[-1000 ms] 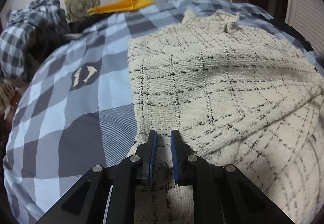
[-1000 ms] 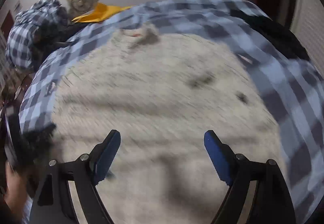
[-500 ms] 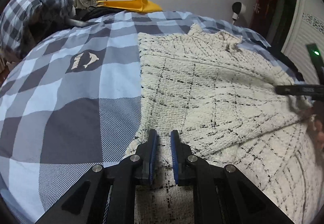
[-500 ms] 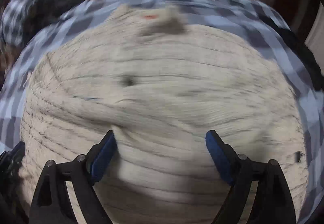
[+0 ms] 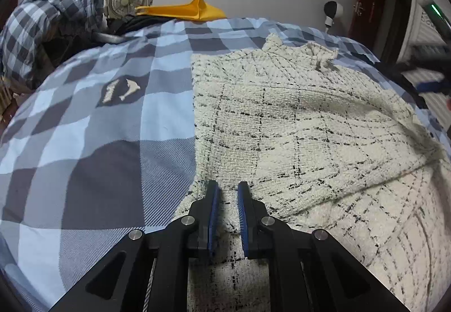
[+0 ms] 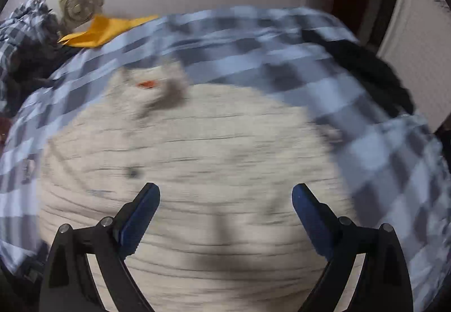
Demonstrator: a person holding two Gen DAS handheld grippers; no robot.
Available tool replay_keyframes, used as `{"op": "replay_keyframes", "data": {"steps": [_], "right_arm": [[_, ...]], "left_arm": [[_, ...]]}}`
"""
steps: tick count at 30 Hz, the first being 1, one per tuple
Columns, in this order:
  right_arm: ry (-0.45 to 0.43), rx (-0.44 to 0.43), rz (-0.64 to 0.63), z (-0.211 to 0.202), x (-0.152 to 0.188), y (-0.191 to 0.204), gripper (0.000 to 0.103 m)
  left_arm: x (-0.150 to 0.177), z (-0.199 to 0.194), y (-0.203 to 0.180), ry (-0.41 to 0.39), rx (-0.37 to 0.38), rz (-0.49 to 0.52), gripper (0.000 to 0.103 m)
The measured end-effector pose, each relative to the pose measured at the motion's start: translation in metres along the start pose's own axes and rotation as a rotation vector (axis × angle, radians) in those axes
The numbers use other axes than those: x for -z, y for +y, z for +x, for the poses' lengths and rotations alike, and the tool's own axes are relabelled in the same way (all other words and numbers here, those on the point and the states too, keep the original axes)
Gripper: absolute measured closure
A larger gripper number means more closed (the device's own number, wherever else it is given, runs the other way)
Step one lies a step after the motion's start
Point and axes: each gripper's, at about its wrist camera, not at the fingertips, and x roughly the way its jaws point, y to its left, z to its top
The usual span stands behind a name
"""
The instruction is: Fold small clothes
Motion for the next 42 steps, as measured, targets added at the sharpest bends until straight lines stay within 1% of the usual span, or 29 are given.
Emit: {"op": "replay_keyframes", "data": {"steps": [1,3,5,6,7,9,11,12,13,14,17,18,19,20,21,22,24,26,30,31,32,33,34,35,36,37,39,40,42], "right_arm": [[0.006,-0.034,-0.013,0.003,0.002,0.026,0.01],[0.011,-0.097,-0.048,0.009,0.01,0.064,0.01],[0.02,-0.136,-0.094,0.021,0.019,0.094,0.01],[0.04,-0.128,-0.138,0.032,0.024,0.113,0.01],[0.054,-0.105,-0.158,0.037,0.027,0.117,0.01],[0.086,-0.006,-0.196,0.058,0.028,0.121,0.01],[0.093,0.037,-0.175,0.067,0.025,0.101,0.01],[0.082,0.083,-0.146,0.068,0.023,0.083,0.01],[0.079,0.152,-0.123,0.066,0.02,0.063,0.01],[0.084,0.187,-0.101,0.068,0.018,0.043,0.01],[0.078,0.142,-0.032,0.059,0.011,-0.021,0.01],[0.068,0.141,-0.024,0.053,0.008,-0.039,0.01],[0.071,0.118,-0.028,0.052,0.003,-0.051,0.01],[0.107,0.044,-0.045,0.051,0.001,-0.064,0.01],[0.142,-0.007,-0.064,0.053,0.0,-0.066,0.01],[0.173,-0.032,-0.097,0.053,-0.001,-0.067,0.01],[0.171,-0.003,-0.179,0.047,0.005,-0.066,0.01],[0.183,-0.005,-0.249,0.046,0.011,-0.059,0.01],[0.226,0.049,-0.324,0.061,0.015,-0.043,0.01],[0.246,0.04,-0.333,0.064,0.017,-0.043,0.01],[0.26,0.032,-0.338,0.063,0.019,-0.045,0.01],[0.254,0.021,-0.342,0.064,0.02,-0.044,0.021],[0.237,-0.01,-0.339,0.06,0.019,-0.045,0.059],[0.224,-0.039,-0.329,0.057,0.018,-0.046,0.076],[0.209,-0.049,-0.315,0.053,0.016,-0.048,0.087],[0.189,-0.061,-0.302,0.047,0.014,-0.05,0.091],[0.146,-0.065,-0.318,0.038,0.011,-0.047,0.093],[0.12,-0.065,-0.321,0.031,0.008,-0.046,0.093],[0.063,-0.078,-0.295,0.011,0.001,-0.048,0.093]], "left_arm": [[0.0,-0.001,-0.002,-0.003,-0.013,0.01,0.091],[-0.001,-0.001,-0.007,-0.003,-0.039,0.034,0.091],[-0.001,-0.001,-0.01,0.0,-0.058,0.052,0.091],[-0.001,-0.001,-0.011,-0.003,-0.062,0.055,0.091],[-0.001,0.0,-0.011,-0.002,-0.061,0.056,0.091],[-0.001,0.001,-0.005,0.005,-0.032,0.032,0.091],[-0.001,0.001,0.002,0.005,0.001,-0.001,0.091],[-0.001,0.001,0.002,0.005,0.006,-0.006,0.091],[-0.001,0.002,0.001,0.006,0.003,-0.002,0.091],[-0.001,0.002,-0.001,0.007,-0.008,0.008,0.091],[0.0,0.001,-0.006,0.003,-0.034,0.029,0.091],[0.0,0.001,-0.006,0.003,-0.034,0.029,0.091],[0.0,0.001,-0.005,0.002,-0.031,0.026,0.091],[-0.001,0.001,-0.004,0.001,-0.027,0.021,0.091],[-0.001,0.001,-0.004,0.0,-0.027,0.02,0.091],[0.0,0.0,-0.005,-0.002,-0.032,0.024,0.091],[0.0,-0.003,-0.01,-0.014,-0.054,0.047,0.091],[-0.001,-0.006,-0.012,-0.025,-0.058,0.062,0.091],[-0.002,-0.014,-0.006,-0.041,-0.007,0.038,0.091],[-0.003,-0.015,-0.005,-0.041,0.004,0.031,0.09],[-0.003,-0.016,-0.003,-0.041,0.014,0.028,0.086],[-0.004,-0.017,-0.003,-0.04,0.024,0.027,0.069],[-0.004,-0.019,-0.003,-0.052,0.039,0.026,0.037],[-0.005,-0.022,-0.002,-0.064,0.063,0.023,0.025],[-0.006,-0.024,-0.003,-0.073,0.074,0.025,0.02],[-0.007,-0.022,-0.005,-0.069,0.075,0.03,0.02],[-0.009,-0.023,-0.007,-0.074,0.065,0.03,0.02],[-0.009,-0.024,-0.008,-0.08,0.052,0.027,0.016],[-0.007,-0.02,-0.008,-0.068,0.04,0.023,0.0]]}}
